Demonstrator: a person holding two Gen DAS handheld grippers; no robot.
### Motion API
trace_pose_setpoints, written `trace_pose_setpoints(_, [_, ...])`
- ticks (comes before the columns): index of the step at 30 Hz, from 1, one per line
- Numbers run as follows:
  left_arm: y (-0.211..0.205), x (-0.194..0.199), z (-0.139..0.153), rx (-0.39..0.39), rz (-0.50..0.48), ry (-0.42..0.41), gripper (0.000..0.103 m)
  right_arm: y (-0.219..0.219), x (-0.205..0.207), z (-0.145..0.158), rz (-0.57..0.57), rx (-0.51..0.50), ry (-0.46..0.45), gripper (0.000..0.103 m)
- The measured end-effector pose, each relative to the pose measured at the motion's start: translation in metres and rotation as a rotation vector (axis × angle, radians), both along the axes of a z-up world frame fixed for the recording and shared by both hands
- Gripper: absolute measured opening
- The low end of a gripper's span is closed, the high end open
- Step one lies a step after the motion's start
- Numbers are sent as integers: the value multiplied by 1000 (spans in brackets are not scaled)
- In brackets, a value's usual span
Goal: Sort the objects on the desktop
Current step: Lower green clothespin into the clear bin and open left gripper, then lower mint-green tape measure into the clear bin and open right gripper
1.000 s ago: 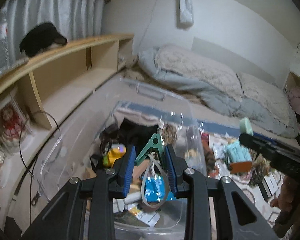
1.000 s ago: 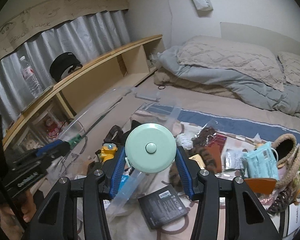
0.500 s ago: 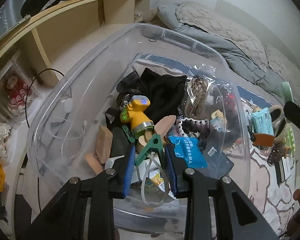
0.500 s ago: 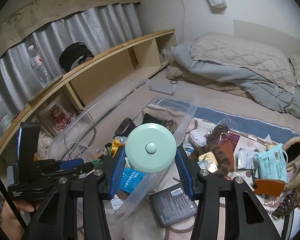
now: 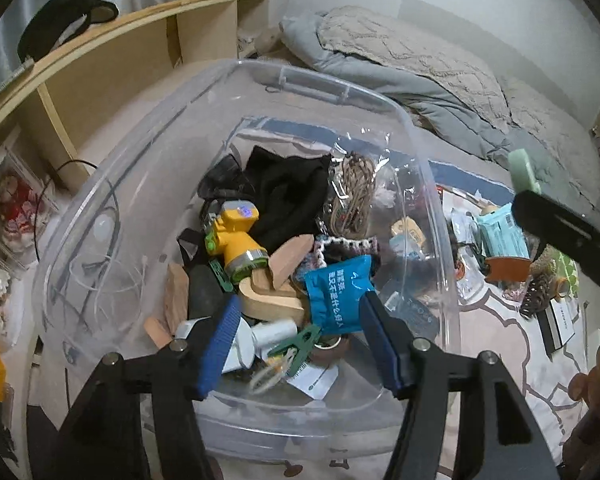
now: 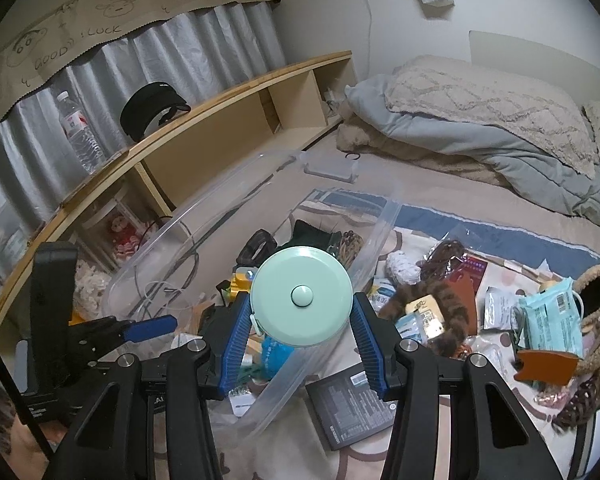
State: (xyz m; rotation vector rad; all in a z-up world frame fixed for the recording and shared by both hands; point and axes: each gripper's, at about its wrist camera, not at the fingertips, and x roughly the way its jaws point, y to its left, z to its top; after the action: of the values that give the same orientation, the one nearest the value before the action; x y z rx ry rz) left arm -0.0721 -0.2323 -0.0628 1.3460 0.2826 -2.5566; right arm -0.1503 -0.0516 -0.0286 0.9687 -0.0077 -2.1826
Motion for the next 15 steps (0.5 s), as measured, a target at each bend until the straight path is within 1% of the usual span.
trace_pose_setpoints(3, [-2, 3, 6, -19, 16, 32, 61, -2, -1, -3, 5, -1, -11, 51])
trace_pose_setpoints(9, [-12, 14, 21, -73, 84, 125, 61, -10, -1, -10, 24, 5, -36, 51])
trace_pose_setpoints(15, [-23, 26, 31, -113, 152, 197, 61, -32, 6, -19, 66, 49, -54, 51])
